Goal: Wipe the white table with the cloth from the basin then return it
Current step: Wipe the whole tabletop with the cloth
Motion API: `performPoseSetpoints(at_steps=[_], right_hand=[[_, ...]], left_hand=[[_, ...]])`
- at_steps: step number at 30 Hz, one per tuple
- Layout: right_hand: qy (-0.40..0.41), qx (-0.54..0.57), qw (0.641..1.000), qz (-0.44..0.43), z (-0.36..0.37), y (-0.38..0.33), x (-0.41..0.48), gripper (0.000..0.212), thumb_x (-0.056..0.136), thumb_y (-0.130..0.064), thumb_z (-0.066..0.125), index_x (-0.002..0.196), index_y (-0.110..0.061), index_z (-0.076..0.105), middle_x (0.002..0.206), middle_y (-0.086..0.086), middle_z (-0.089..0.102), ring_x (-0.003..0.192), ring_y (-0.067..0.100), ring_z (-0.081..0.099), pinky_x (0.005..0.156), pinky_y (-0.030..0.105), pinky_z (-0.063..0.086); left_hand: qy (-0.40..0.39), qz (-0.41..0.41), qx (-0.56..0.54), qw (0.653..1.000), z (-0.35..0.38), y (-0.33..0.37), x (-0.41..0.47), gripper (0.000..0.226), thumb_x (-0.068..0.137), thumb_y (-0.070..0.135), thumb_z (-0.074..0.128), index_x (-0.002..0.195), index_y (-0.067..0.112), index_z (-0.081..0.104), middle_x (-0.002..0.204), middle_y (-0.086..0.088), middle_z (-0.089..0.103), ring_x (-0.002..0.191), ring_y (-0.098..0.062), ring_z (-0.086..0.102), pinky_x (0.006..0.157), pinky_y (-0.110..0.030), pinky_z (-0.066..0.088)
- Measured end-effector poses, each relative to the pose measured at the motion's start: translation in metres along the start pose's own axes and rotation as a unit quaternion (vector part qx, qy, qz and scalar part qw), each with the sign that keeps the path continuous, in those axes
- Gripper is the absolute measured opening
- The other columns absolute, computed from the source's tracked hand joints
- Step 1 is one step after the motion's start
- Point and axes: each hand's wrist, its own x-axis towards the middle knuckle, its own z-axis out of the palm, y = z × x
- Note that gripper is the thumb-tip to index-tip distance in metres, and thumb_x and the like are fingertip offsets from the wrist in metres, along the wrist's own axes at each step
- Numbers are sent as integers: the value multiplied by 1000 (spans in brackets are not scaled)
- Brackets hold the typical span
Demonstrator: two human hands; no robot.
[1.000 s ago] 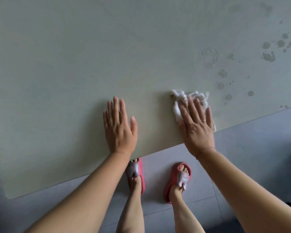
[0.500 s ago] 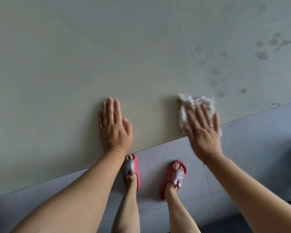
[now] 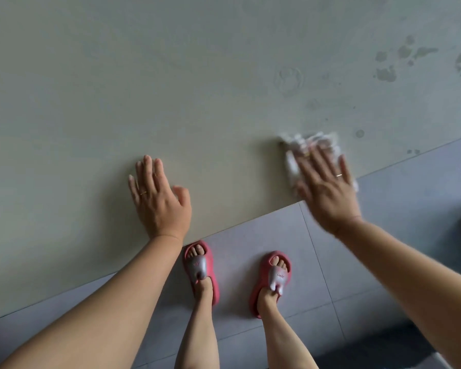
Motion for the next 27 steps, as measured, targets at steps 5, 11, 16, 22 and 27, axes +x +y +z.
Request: performPoseSetpoints(at_steps=[5,11,16,22,27], right_hand=[[26,70,975,209,-12,10,17,60,93,-46,18,150,-28,15,160,-2,1,147,18,-5,117,47,-8],[1,43,997,-67,13,-79,-19,52,97,-39,31,149,-32,22,158,-7,12,146,18,6,117,46,-1],[-28,-59,987,-146,-8,1,29,60,94,-50,25,150,-33,12,159,-5,9,146,17,5,118,44,2],[24,51,988,141,-25,4,90,62,91,-46,22,150,-30,13,160,-3,2,145,13,-7,117,46,-7],[-6,23,993,-116,-7,-59,60,53,97,-39,31,148,-34,20,158,-7,13,146,18,9,117,47,2]], left_hand=[[-4,15,-29,999,12,57,39,62,87,21,41,144,0,33,154,-17,25,144,-33,21,118,-42,7],[-19,22,-14,999,39,100,84,63,96,36,32,149,5,18,158,-12,14,147,-27,11,118,-38,5],[-2,19,-10,1000,41,99,83,66,93,39,31,148,4,22,157,-13,20,146,-27,15,118,-38,7],[-9,15,-15,1000,38,102,83,67,91,38,34,147,3,25,156,-15,22,145,-29,17,119,-39,8],[-20,11,-14,1000,35,105,85,69,89,38,30,147,1,25,156,-15,23,145,-30,18,119,-42,12]])
